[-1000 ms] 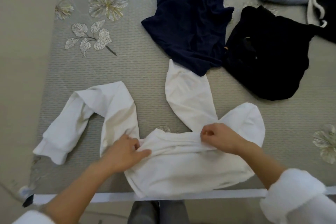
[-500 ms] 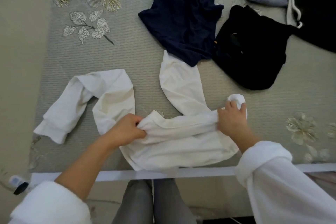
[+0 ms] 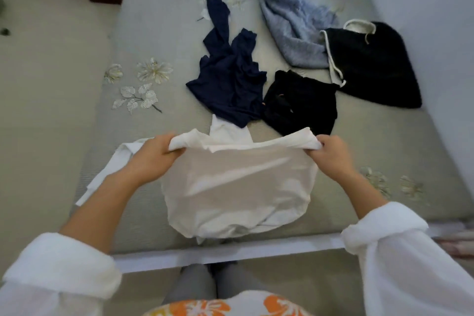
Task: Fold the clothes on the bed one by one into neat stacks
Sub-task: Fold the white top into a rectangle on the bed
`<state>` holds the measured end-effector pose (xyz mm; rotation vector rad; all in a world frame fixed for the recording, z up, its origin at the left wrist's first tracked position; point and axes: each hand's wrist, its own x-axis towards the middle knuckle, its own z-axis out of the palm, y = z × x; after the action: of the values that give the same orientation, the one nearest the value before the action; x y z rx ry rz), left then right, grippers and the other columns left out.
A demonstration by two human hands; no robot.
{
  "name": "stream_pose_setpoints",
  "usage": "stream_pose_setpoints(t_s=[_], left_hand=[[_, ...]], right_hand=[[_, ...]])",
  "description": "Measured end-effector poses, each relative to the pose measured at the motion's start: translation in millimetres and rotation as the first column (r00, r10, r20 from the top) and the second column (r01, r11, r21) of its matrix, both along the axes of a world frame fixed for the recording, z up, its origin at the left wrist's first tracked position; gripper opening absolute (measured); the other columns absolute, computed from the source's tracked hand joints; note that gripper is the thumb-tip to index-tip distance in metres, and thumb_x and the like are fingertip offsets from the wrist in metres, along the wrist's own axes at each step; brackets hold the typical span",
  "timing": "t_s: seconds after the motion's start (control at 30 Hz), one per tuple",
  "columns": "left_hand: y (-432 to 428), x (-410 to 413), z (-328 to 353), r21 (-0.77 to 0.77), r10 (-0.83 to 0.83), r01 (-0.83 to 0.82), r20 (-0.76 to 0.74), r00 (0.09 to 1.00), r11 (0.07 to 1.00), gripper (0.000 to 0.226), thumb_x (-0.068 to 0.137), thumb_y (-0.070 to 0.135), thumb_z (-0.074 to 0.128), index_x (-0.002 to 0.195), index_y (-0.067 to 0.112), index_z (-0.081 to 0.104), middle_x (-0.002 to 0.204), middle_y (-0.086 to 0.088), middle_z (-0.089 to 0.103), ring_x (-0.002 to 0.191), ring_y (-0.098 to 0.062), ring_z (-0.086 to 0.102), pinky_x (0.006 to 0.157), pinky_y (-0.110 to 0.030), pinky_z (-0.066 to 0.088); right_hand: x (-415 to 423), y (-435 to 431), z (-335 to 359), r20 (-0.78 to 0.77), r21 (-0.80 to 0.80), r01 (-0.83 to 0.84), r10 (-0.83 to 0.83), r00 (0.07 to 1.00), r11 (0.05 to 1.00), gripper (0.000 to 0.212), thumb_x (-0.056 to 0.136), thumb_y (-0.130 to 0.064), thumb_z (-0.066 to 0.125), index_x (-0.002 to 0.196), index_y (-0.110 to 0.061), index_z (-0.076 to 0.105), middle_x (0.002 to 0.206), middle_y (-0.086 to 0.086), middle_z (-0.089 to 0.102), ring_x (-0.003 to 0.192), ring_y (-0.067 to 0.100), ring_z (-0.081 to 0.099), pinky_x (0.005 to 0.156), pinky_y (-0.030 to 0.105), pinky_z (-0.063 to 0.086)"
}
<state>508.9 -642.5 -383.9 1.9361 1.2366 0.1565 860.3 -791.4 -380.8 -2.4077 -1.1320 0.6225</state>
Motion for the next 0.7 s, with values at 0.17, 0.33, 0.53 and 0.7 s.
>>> stream_pose_setpoints(t_s=[0.17, 0.33, 0.53, 0.7], left_hand=[[16, 9, 43, 0.152, 0.0, 0.016, -0.104, 0.995, 0.988, 0.028, 0.1, 0.043, 0.033, 0.091, 0.018, 0.042, 0.084, -0.001, 0.053, 0.083, -0.026, 0.052, 0.067, -0.035, 0.031], [45, -14, 102, -0.108, -0.217, 0.203, -0.144, 0.965, 0.973, 0.06, 0.062, 0.08, 0.059, 0.097, 0.031, 0.059, 0.09, 0.016, 0.065, 0.088, -0.009, 0.063, 0.079, -0.027, 0.047], [79, -11, 118, 0.25, -0.083, 0.337, -0.68, 0.728, 0.908, 0.023, 0.087, 0.031, 0.062, 0.092, 0.009, 0.062, 0.103, -0.013, 0.067, 0.095, -0.028, 0.062, 0.072, -0.028, 0.043], [126, -5, 176, 0.678, 0.427, 0.072, -0.538, 0.727, 0.731, 0.027, 0.094, 0.032, 0.042, 0.108, 0.022, 0.062, 0.114, -0.015, 0.041, 0.106, -0.035, 0.044, 0.078, -0.04, 0.043]], right_hand=[[4, -2, 57, -0.128, 0.022, -0.098, 0.1, 0.987, 0.995, 0.036, 0.098, -0.029, 0.049, 0.067, -0.01, 0.056, 0.066, 0.003, 0.06, 0.065, 0.02, 0.054, 0.058, 0.03, 0.038], [19, 1, 120, -0.32, -0.071, -0.245, 0.211, 0.924, 0.967, 0.04, 0.078, -0.058, 0.067, 0.077, -0.018, 0.073, 0.069, -0.008, 0.072, 0.061, 0.003, 0.067, 0.049, 0.014, 0.046], [15, 45, 134, 0.211, -0.566, -0.297, 0.484, 0.85, 0.769, 0.024, 0.08, -0.034, 0.071, 0.078, -0.015, 0.057, 0.085, 0.003, 0.064, 0.084, 0.023, 0.061, 0.066, 0.028, 0.045], [7, 100, 175, 0.663, -0.158, 0.027, 0.086, 0.744, 0.987, 0.03, 0.095, -0.027, 0.042, 0.113, -0.012, 0.061, 0.128, 0.017, 0.05, 0.115, 0.038, 0.047, 0.088, 0.043, 0.042]])
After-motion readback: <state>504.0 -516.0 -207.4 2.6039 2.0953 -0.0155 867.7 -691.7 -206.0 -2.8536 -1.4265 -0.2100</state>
